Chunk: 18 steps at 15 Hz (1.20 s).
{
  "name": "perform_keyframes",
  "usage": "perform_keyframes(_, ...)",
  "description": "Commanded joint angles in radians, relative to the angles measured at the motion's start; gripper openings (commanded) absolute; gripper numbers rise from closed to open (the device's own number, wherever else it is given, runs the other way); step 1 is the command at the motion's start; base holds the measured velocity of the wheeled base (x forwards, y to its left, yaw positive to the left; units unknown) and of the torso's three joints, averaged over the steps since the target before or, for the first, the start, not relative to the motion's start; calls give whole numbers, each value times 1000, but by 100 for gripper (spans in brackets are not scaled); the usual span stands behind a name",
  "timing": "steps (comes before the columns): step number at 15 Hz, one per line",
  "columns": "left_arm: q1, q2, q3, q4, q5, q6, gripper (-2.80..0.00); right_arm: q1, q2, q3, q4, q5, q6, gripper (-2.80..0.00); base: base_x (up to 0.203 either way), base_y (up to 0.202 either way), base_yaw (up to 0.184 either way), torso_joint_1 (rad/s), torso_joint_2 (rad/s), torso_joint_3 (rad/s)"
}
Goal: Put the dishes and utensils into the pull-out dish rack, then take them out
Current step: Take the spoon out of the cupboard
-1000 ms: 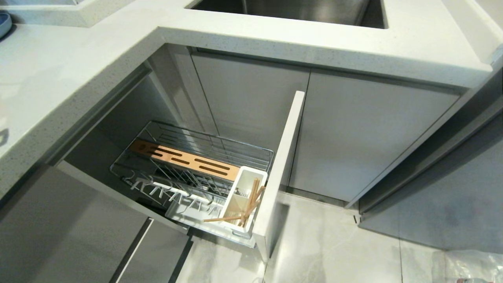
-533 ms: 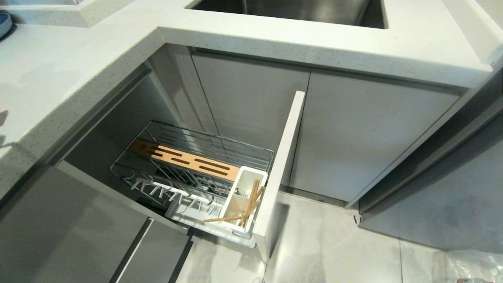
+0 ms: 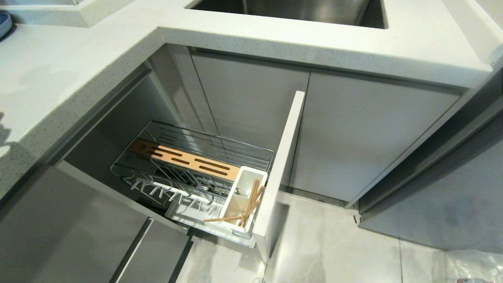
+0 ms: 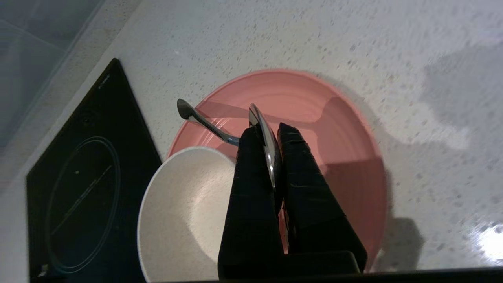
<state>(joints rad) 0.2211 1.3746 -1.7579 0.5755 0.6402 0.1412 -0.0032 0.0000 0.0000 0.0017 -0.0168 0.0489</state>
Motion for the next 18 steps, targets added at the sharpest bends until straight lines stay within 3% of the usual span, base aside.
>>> perform_keyframes(1,-1,-20,26,4,11,22,-280,0,0,2,0,0,0,-280,0,0,0,0,0,0)
perform_keyframes(5,-3,-45,81,10,24,41,-280,0,0,2,0,0,0,-280,0,0,0,0,0,0)
perform_keyframes(11,-3,-75,156,12,59,129,-280,0,0,2,0,0,0,-280,0,0,0,0,0,0)
perform_keyframes(18,-6,-81,155,-37,55,125,-280,0,0,2,0,0,0,-280,0,0,0,0,0,0)
